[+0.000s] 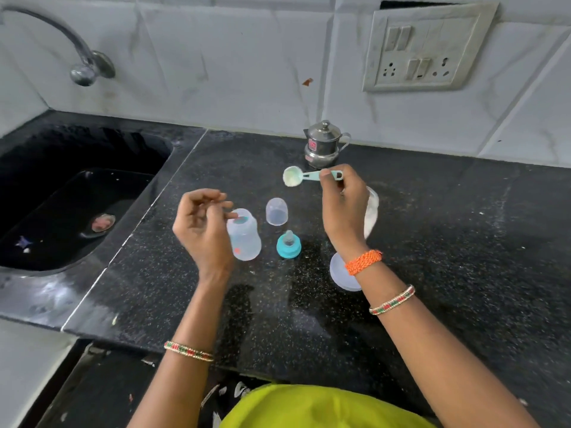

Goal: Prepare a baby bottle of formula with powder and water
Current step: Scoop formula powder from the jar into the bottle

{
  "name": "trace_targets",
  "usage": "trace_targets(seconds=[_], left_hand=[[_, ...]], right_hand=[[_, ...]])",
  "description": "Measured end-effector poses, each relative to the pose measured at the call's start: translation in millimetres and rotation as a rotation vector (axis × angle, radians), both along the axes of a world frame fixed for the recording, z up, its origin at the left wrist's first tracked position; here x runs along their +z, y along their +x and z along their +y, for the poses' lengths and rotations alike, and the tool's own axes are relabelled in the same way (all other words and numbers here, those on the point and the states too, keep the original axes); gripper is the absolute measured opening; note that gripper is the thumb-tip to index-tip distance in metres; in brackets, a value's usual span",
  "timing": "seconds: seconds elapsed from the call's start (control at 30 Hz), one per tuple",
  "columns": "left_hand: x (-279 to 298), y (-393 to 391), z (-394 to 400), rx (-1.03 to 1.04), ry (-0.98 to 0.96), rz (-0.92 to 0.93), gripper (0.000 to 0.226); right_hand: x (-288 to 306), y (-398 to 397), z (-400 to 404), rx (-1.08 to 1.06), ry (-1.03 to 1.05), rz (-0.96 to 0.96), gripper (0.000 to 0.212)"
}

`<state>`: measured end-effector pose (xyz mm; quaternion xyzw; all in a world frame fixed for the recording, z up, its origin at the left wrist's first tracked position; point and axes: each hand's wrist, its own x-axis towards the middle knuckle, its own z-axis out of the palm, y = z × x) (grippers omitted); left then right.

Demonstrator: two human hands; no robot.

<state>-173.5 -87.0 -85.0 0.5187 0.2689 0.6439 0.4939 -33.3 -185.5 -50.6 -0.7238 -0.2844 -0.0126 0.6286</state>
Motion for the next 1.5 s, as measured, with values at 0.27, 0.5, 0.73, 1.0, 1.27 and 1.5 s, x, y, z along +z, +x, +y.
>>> trace_targets(seconds=[0.27,0.5,0.73,1.0,1.27,1.5], left_hand=[[-53.5,-38.9,12.7,-0.074,-0.072,0.333,0.034],[-62.8,-32.3,16.9,-0.308,-0.091,0.577,0.064],[-66.3,-20.2,20.0,-0.432,-0.058,0.566,0.059],[-69.3,-18.6,22.8,-0.419,-0.08,0.517,0.06],[-69.0,-18.1,21.3,-0.425,-0.096,0.49,0.057],[-72.2,-17.8,22.2,-0.43,-0.091,0.475,0.057]], right_hand=[[-27.8,-42.3,24.4,0.157,-0.166,-0.145,0.014],[-38.4,-45.1,33.3,0.184,-0.276,-0.385,0.018],[-32.2,-41.4,28.3,0.198,-0.414,-0.806,0.009],[-29.1,-40.8,25.2,0.138,-0.479,-1.09,0.022],[-31.4,-40.2,25.3,0.069,-0.452,-1.111,0.022],[-33.3,-39.6,24.6,0.096,-0.483,-1.069,0.022]])
